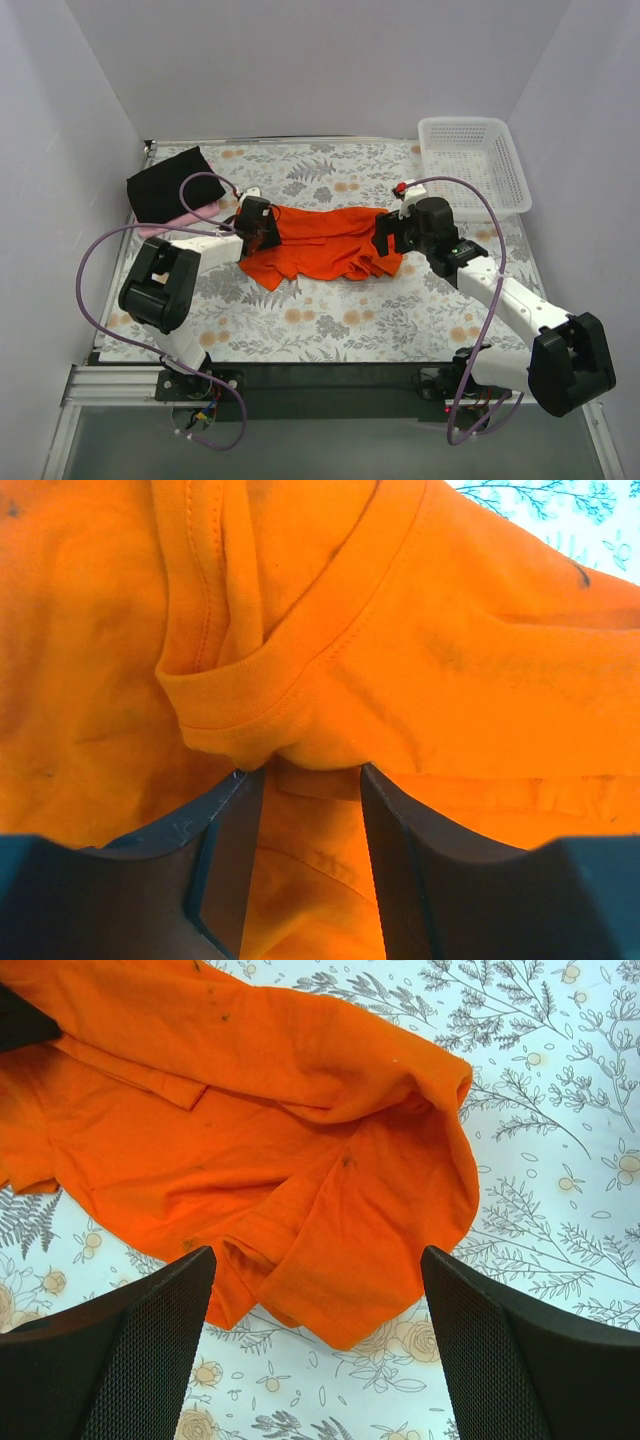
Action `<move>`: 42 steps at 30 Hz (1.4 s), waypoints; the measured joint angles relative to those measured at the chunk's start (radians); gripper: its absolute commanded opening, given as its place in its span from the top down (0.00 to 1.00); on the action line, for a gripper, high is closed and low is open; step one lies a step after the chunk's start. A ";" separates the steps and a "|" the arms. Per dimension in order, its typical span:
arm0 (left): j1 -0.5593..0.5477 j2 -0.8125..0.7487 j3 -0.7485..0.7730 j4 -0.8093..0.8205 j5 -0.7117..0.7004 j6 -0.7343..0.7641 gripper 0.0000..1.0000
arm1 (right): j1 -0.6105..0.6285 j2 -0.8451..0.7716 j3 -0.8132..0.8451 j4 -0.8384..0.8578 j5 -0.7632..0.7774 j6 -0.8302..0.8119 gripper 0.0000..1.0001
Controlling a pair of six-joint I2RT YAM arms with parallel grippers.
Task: Fold and stack the t-shirts
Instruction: Flatten the tshirt out
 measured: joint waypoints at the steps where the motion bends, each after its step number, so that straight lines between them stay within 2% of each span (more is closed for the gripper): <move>1: -0.002 0.000 0.000 0.002 0.000 0.000 0.59 | 0.000 -0.001 -0.002 -0.001 0.000 0.000 0.24; 4: -0.006 0.000 0.000 0.004 0.000 0.001 0.61 | 0.001 -0.001 -0.008 -0.002 0.000 0.000 0.24; 9: -0.011 0.010 0.011 0.004 0.000 0.008 0.74 | 0.002 -0.001 -0.008 -0.002 0.000 0.000 0.24; 12: -0.011 0.014 0.015 0.004 0.000 0.012 0.85 | 0.005 -0.001 -0.008 -0.001 0.000 0.000 0.24; 13: -0.011 0.014 0.015 0.004 -0.001 0.013 0.95 | 0.006 -0.001 -0.008 -0.001 0.000 0.000 0.24; 15: -0.011 0.014 0.015 0.005 -0.002 0.011 1.00 | 0.006 -0.001 -0.008 -0.001 0.000 0.000 0.24; 25: -0.012 -0.008 0.015 0.002 -0.005 0.014 1.00 | 0.064 0.040 -0.008 -0.006 0.030 0.019 0.25; 31: -0.012 -0.143 0.036 -0.019 -0.013 0.019 1.00 | 0.116 0.087 -0.035 -0.034 0.076 0.034 0.25; 42: 0.018 -0.286 0.112 -0.081 -0.043 0.042 1.00 | 0.119 0.110 -0.039 -0.052 0.101 0.050 0.25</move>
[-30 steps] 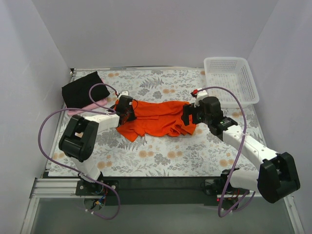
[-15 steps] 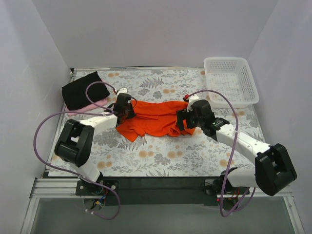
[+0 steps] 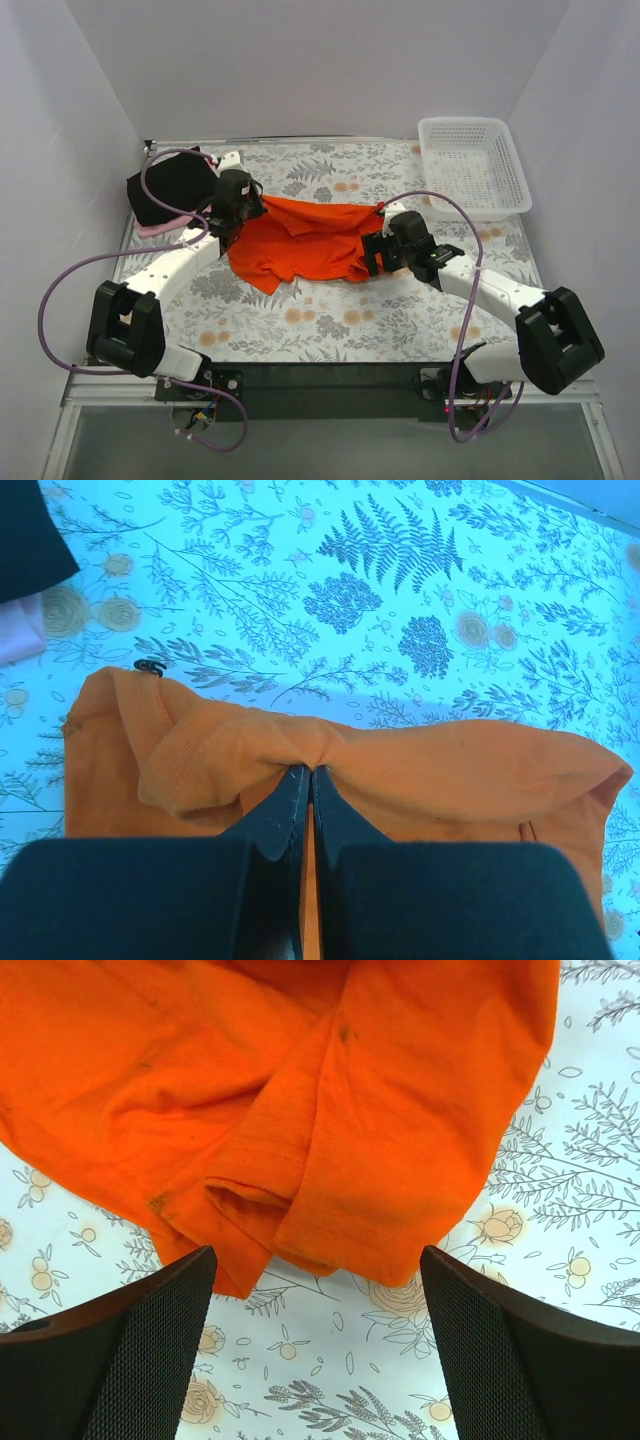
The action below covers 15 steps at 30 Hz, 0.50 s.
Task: Fold and stack the t-shirts
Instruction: Flatten the tshirt out
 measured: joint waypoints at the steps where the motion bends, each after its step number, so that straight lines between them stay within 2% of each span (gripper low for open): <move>1: 0.005 -0.007 0.000 -0.007 0.000 0.002 1.00 | 0.000 0.010 0.000 0.004 0.000 0.000 0.25; 8: 0.013 -0.021 0.000 -0.037 0.000 0.007 1.00 | 0.000 0.093 0.001 0.011 0.011 0.002 0.39; 15: 0.013 -0.019 0.000 -0.052 0.000 0.007 1.00 | 0.000 0.103 0.008 0.031 0.034 -0.003 0.58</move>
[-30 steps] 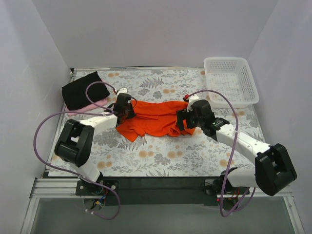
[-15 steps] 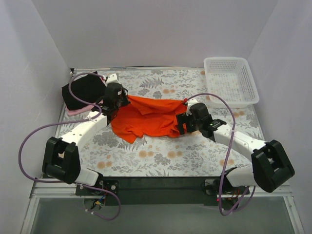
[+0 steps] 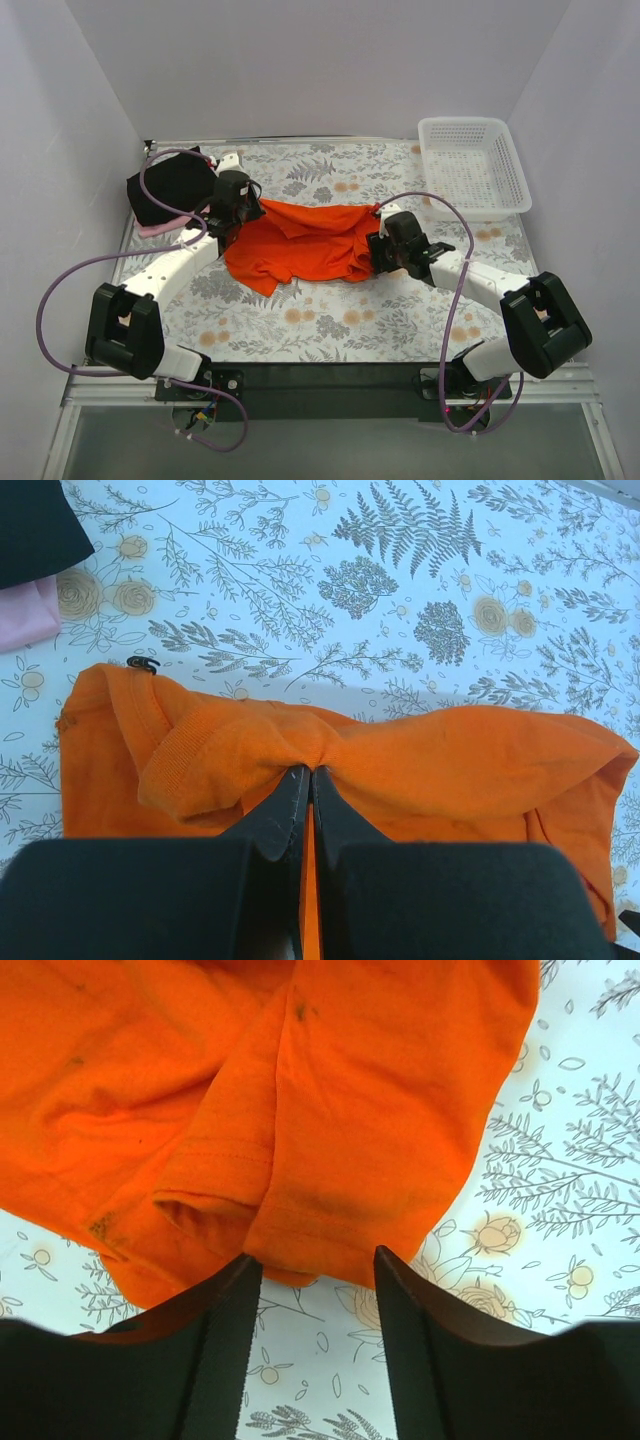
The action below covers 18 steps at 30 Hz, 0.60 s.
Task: Fold and stack the t-shirts
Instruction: Flatten the tshirt out
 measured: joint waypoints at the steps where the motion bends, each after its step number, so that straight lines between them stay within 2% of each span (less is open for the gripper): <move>1: 0.000 0.001 0.000 0.000 0.000 0.000 1.00 | 0.000 0.000 0.002 0.005 0.005 -0.002 0.58; 9: 0.001 0.003 0.000 -0.005 0.000 0.000 1.00 | 0.000 0.000 0.011 0.045 0.027 -0.011 0.61; 13: 0.002 0.003 0.000 -0.007 0.000 0.000 1.00 | 0.000 0.006 0.013 0.064 0.035 -0.023 0.68; 18: 0.003 0.003 0.000 -0.007 0.000 0.000 1.00 | 0.000 0.048 0.024 0.081 0.038 -0.034 0.85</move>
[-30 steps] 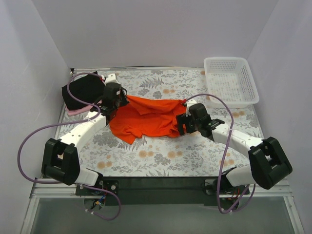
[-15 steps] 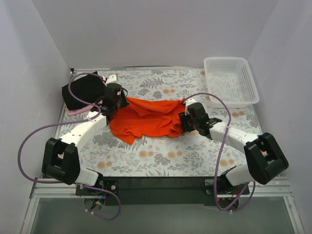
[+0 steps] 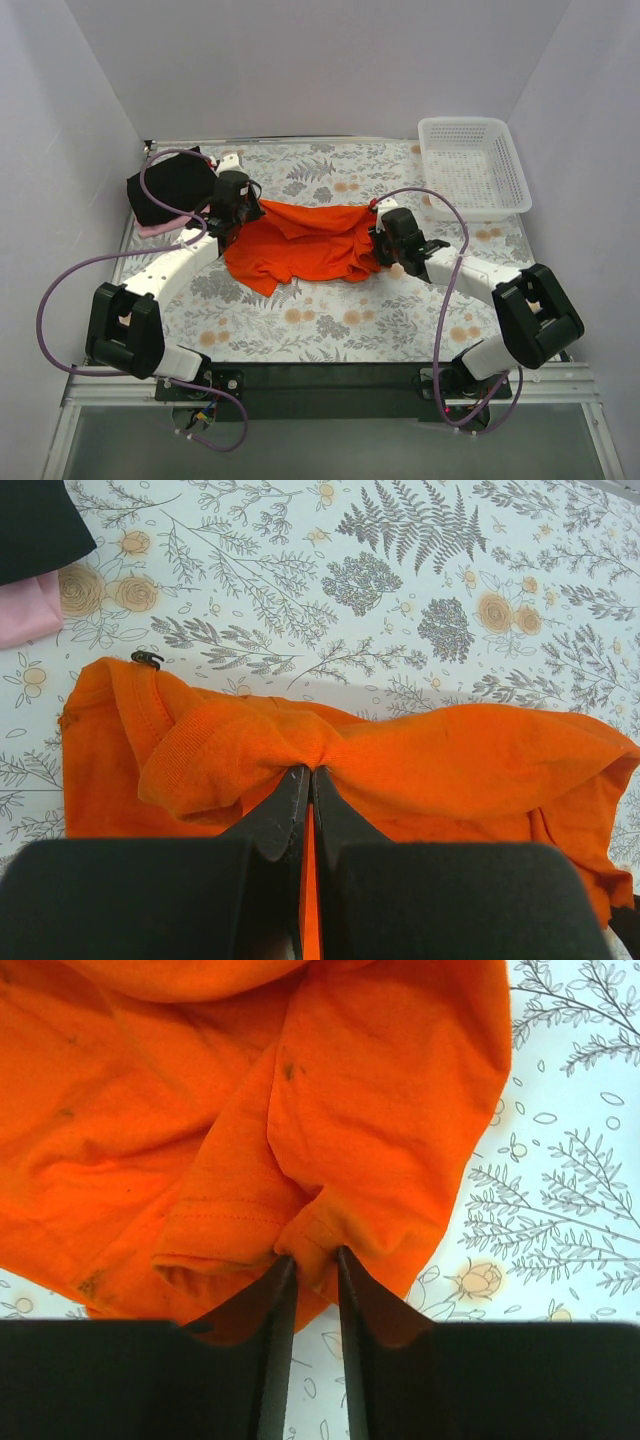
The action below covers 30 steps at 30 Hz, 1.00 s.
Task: Fold and stack the t-shirts
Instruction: Flatten the tshirt out
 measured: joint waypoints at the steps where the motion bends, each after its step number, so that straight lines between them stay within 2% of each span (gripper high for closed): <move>1: 0.000 0.000 0.000 0.000 0.000 0.000 1.00 | 0.000 0.011 0.002 0.001 0.000 0.000 0.88; 3: 0.000 0.000 0.000 0.000 0.000 0.000 1.00 | 0.000 0.034 0.006 0.008 -0.001 -0.005 0.99; 12: 0.027 0.046 -0.009 0.022 0.010 0.004 1.00 | 0.000 0.004 0.007 0.006 0.031 -0.015 0.99; 18: 0.079 0.180 -0.035 0.063 0.037 0.008 1.00 | 0.000 -0.106 0.007 0.001 0.076 -0.022 0.99; 24: 0.113 0.280 -0.036 0.088 0.069 0.007 0.99 | 0.000 -0.142 0.007 -0.011 0.098 -0.023 0.99; 25: 0.115 0.285 -0.036 0.090 0.080 0.005 0.91 | 0.000 -0.142 0.007 -0.013 0.098 -0.023 0.99; 28: 0.116 0.283 -0.048 0.113 0.124 -0.011 0.76 | 0.000 -0.142 0.007 -0.016 0.105 -0.023 0.99; 30: 0.116 0.274 -0.069 0.130 0.155 -0.027 0.73 | 0.000 -0.142 0.007 -0.016 0.105 -0.023 0.99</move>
